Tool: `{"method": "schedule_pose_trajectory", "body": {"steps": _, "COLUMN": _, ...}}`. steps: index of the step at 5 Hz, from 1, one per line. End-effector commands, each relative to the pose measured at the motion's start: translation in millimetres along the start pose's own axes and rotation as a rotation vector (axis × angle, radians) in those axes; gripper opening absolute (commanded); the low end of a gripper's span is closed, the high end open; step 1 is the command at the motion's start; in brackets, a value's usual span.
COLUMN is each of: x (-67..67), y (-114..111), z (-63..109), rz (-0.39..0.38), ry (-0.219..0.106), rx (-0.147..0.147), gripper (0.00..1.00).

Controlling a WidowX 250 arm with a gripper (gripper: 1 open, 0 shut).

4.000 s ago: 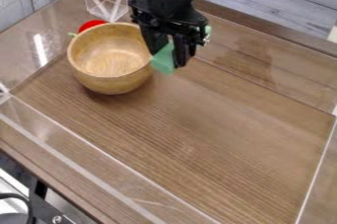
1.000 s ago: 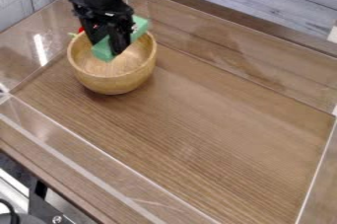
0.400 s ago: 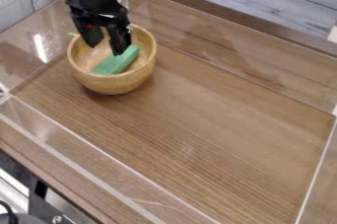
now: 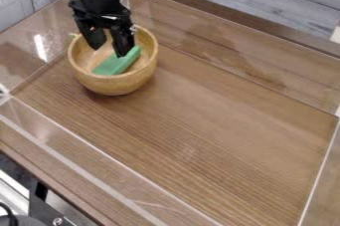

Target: Put the green block in the brown bowl

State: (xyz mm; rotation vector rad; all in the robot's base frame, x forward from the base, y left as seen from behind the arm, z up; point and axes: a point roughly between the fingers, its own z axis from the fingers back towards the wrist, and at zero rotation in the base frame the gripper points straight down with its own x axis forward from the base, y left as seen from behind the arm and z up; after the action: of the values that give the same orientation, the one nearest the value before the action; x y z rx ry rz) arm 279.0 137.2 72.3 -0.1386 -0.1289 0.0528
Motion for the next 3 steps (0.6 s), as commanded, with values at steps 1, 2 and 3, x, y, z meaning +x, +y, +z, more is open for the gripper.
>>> {"method": "schedule_pose_trajectory", "body": {"steps": 1, "x": 8.4, "y": 3.2, "z": 12.0, "rz": 0.001, "ry": -0.047, "rx": 0.013, "gripper": 1.00}}
{"method": "schedule_pose_trajectory", "body": {"steps": 2, "x": 8.4, "y": 1.8, "z": 11.1, "rz": 0.001, "ry": -0.048, "rx": 0.005, "gripper": 1.00}}
{"method": "schedule_pose_trajectory", "body": {"steps": 3, "x": 8.5, "y": 0.7, "z": 9.8, "rz": 0.000, "ry": -0.047, "rx": -0.002, "gripper": 1.00}}
